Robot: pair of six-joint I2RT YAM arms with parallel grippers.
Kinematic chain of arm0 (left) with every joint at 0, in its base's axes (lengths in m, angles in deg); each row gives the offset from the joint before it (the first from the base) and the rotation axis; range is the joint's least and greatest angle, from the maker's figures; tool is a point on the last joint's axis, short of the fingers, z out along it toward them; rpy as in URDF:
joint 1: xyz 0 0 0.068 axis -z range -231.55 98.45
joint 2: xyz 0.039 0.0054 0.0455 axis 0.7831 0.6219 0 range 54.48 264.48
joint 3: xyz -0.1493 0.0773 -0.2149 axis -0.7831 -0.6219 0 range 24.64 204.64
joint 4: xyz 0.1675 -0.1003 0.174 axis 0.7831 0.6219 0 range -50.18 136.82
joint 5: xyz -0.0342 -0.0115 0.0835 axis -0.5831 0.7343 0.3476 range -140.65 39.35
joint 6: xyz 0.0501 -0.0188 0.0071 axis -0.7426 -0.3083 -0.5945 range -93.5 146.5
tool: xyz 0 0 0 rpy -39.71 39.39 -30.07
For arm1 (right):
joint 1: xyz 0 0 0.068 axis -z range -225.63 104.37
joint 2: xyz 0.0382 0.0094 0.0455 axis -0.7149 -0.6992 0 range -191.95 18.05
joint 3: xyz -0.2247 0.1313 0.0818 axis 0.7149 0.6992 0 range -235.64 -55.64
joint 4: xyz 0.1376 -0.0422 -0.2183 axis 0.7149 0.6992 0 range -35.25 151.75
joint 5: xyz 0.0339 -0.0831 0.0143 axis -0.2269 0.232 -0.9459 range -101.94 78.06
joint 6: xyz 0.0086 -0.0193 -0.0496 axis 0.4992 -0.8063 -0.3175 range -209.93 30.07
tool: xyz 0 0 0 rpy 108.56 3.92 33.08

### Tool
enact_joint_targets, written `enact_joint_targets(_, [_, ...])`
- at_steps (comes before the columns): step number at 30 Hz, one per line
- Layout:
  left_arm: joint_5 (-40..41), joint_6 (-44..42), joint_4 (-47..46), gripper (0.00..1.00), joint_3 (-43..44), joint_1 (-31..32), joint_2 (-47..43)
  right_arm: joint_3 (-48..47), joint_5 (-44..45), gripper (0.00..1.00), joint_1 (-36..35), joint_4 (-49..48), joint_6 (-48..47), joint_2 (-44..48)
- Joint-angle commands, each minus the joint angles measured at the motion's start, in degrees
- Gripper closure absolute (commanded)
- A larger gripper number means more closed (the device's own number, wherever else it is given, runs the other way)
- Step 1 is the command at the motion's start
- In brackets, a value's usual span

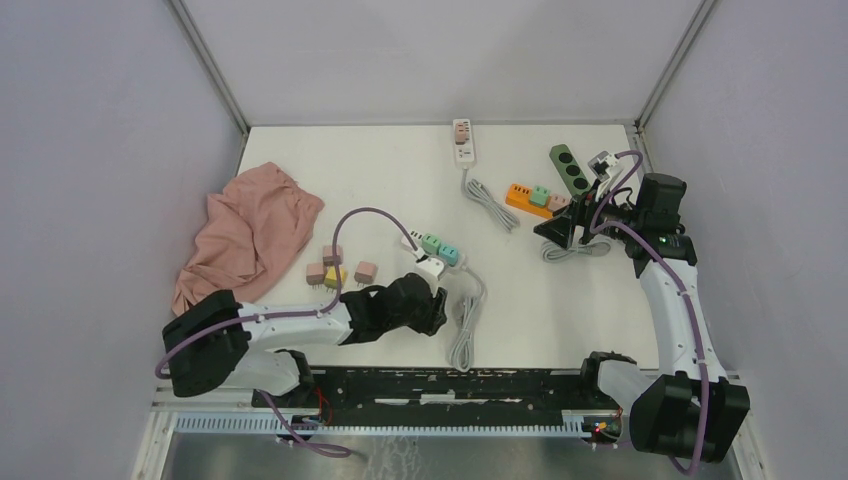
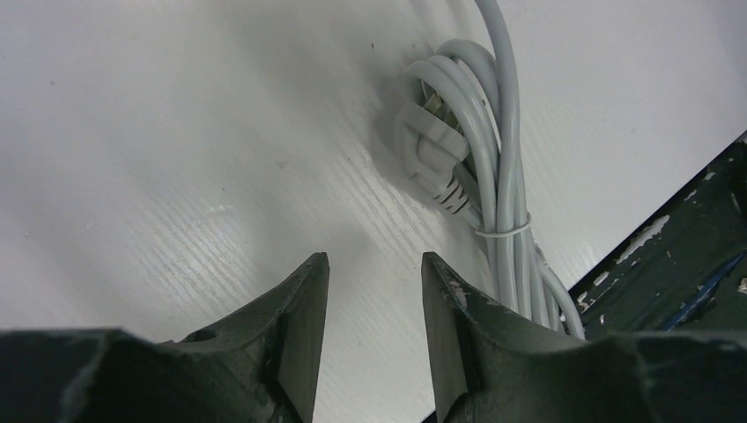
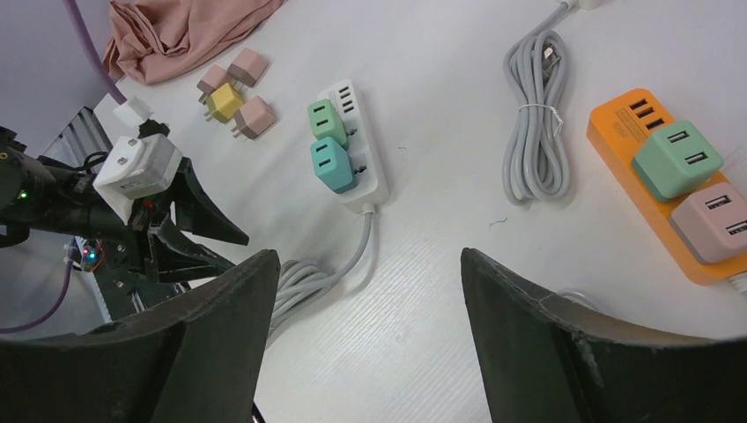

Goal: Pull the plug off the socket

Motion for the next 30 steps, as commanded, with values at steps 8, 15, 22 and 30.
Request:
enact_joint_targets(8, [-8.79,-3.02,-5.18,0.77,4.42,0.19,7.71,-2.38,-1.86,0.18,0.07,-1.09,-0.96,0.2])
enact_joint_targets(15, [-21.71,-1.92,-12.92,0.87,7.43,0.7,16.45,-2.57,-2.04,0.18,0.1,-0.94,-0.99,0.22])
enact_joint_targets(22, [-28.86,-2.11,-21.01,0.87,22.86,0.99,32.31,-3.37,-2.49,0.18,0.19,-0.28,-0.97,0.58])
enact_joint_targets(30, [-31.96,-0.02,-29.42,0.78,34.68,1.22,41.8,-4.95,4.05,0.16,2.69,1.11,0.18,1.19])
